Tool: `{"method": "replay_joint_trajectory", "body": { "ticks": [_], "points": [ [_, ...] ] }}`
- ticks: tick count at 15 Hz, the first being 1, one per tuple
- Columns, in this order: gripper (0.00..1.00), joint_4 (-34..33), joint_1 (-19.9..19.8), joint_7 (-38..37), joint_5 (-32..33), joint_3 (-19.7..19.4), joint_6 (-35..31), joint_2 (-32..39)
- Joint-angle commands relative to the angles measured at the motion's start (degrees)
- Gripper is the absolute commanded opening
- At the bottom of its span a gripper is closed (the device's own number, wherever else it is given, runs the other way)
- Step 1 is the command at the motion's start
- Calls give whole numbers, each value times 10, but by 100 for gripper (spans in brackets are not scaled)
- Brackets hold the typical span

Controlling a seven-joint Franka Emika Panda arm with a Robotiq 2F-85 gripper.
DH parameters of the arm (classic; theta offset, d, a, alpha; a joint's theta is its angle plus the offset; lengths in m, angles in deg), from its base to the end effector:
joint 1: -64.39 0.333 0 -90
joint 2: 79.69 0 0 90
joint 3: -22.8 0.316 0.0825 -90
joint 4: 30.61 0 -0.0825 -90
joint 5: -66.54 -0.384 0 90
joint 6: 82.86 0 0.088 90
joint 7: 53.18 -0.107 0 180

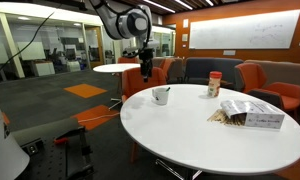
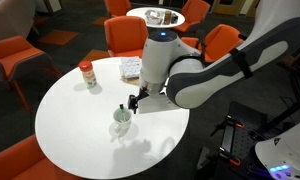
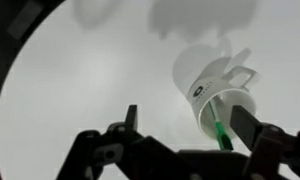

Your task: Remove the pen from the mug and put it on the table

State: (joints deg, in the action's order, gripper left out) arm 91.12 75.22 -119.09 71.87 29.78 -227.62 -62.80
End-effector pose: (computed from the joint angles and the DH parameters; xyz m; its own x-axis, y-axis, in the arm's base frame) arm 0.5576 0.1788 0.2821 0.7116 -0.6993 0.0687 -0.6938 -0.7147 -0.0890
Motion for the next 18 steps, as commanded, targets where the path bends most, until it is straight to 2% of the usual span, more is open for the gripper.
{"method": "replay_joint_trajectory", "body": {
  "ticks": [1,4,7,8,9,10,12,13,15,16,18],
  "points": [
    [100,-35,47,-39,25,-35,-7,31],
    [98,-58,75,-78,36,-56,-9,52],
    [87,-81,86,-99,37,-70,-6,75],
    [87,-89,85,-96,30,-70,-4,84],
    [79,-98,85,-91,29,-72,-3,93],
    [81,-109,86,-87,29,-74,0,103],
    [79,-129,87,-78,27,-75,0,123],
    [83,-139,89,-78,28,-77,0,133],
    [82,-163,91,-73,25,-77,3,152],
    [78,-174,91,-71,22,-78,4,162],
    [60,-200,91,-69,20,-82,9,181]
  ]
}}
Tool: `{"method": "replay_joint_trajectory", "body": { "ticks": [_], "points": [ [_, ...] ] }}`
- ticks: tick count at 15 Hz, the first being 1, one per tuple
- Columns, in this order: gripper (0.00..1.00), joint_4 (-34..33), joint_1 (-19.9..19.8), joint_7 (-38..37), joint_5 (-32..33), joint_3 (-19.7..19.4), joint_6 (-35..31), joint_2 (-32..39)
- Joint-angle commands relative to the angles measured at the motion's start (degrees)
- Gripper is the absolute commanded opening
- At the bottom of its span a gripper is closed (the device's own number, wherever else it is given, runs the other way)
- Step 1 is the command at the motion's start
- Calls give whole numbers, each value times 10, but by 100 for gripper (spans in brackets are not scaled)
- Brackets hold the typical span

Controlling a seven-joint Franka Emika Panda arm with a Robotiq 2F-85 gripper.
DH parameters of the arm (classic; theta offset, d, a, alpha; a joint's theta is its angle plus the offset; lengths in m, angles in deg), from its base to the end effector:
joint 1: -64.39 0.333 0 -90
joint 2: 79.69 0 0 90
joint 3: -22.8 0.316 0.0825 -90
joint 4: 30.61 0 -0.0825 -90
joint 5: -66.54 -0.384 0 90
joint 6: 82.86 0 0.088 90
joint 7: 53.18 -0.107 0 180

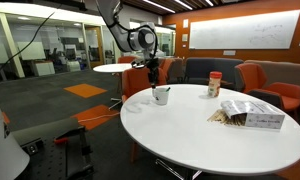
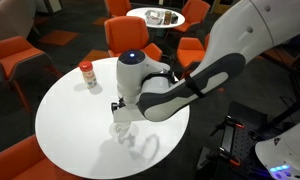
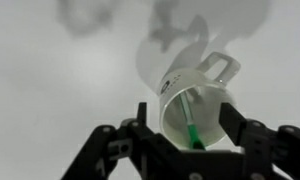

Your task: Remove the pen from the mug and put it on the table

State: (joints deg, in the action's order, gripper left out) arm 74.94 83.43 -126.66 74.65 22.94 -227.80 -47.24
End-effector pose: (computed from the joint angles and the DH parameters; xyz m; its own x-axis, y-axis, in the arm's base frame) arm 0.6207 0.2174 0.2296 0.6607 -0.7407 0.1221 -0.7366 -0.6710 -0.0843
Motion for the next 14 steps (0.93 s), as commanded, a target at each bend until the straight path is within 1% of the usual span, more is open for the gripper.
{"method": "replay_joint_trajectory", "body": {
  "ticks": [1,3,4,7,11,14],
  "points": [
    [54,-51,8,10,-9,-15,13,35],
    [44,-76,8,14,-9,-21,17,53],
    [43,-88,9,15,-9,-24,20,63],
    [47,-122,10,18,-10,-29,27,90],
    [46,-154,16,19,-9,-35,30,119],
    [47,-172,13,23,-13,-35,41,135]
  ]
}}
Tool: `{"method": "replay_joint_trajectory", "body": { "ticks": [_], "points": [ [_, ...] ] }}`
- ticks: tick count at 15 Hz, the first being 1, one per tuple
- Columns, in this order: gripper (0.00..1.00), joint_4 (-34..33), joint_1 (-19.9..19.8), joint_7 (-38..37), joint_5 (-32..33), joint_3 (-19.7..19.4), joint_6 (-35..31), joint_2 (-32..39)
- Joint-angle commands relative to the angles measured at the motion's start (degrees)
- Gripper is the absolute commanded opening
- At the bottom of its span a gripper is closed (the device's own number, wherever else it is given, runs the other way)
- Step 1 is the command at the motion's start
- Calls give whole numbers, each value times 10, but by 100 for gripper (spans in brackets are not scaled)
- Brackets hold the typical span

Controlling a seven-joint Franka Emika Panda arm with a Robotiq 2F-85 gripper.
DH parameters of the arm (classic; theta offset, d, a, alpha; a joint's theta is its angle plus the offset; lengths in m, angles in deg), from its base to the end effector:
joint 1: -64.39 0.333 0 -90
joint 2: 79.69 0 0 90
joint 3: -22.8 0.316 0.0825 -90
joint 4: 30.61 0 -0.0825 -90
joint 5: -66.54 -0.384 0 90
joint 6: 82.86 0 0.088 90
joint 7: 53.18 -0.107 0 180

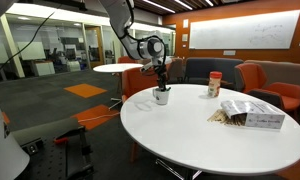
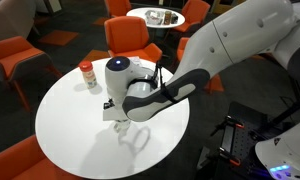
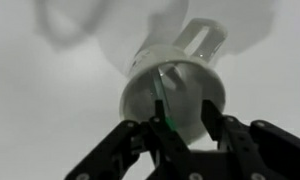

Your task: Remove the pen from the mug and put it on the table

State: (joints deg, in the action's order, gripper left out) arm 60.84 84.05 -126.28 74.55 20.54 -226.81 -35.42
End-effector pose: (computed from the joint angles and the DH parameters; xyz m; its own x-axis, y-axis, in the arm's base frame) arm 0.6752 0.2170 0.1913 0.6448 -0.7478 0.1584 -0.7443 -0.6614 -0.0928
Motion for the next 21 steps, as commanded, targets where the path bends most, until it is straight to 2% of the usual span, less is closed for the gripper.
{"method": "replay_joint_trajectory", "body": {
  "ticks": [1,5,6,7,9,10,15,19,21],
  "points": [
    [48,-35,7,17,-11,-14,34,20],
    [42,-42,6,22,-8,-20,41,26],
    [20,-41,6,27,-8,-20,42,26],
    [19,-40,7,30,-6,-22,41,26],
    [3,-35,8,40,-4,-23,36,22],
    [0,-31,6,46,-7,-20,35,19],
    [3,-2,-1,86,-24,-3,39,-34],
    [3,13,-31,136,-64,12,176,-108],
    [3,23,-63,183,-94,16,258,-134]
  ]
}}
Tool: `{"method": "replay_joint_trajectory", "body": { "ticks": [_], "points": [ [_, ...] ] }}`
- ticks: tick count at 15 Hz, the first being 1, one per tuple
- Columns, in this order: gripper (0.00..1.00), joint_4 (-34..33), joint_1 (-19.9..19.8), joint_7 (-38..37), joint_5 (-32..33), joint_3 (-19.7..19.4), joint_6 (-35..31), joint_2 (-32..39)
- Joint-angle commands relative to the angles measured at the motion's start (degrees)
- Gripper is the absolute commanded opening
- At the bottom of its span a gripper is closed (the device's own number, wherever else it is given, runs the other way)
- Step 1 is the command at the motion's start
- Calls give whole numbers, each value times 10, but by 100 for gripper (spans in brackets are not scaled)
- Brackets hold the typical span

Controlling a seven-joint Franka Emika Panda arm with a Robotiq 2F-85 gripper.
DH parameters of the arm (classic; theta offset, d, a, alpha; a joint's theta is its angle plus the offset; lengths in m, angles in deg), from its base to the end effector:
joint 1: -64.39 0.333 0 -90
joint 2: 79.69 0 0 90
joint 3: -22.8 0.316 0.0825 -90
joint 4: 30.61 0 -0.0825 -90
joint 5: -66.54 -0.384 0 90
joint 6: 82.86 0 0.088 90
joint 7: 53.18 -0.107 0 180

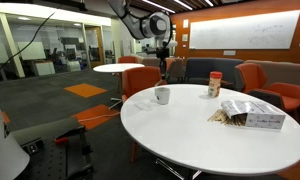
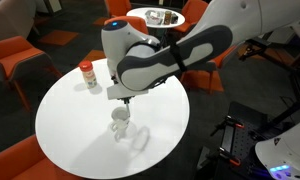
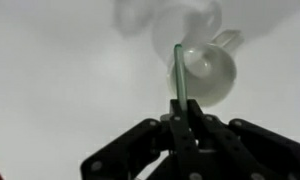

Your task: Remove the pen from the mug and put it on the table

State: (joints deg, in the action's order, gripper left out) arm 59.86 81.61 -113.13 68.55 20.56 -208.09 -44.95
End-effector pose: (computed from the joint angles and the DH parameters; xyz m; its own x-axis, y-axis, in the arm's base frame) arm 0.6729 0.1826 0.2850 0.7261 -0.6862 0.0441 -0.6874 -0.7258 0.0255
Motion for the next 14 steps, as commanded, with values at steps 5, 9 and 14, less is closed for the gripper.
{"method": "replay_joint_trajectory", "body": {
  "ticks": [5,9,14],
  "points": [
    [3,125,-110,158,-50,-7,56,-62],
    [3,174,-134,220,-82,-6,-14,-40],
    [3,188,-128,247,-109,-7,-48,-15]
  ]
}}
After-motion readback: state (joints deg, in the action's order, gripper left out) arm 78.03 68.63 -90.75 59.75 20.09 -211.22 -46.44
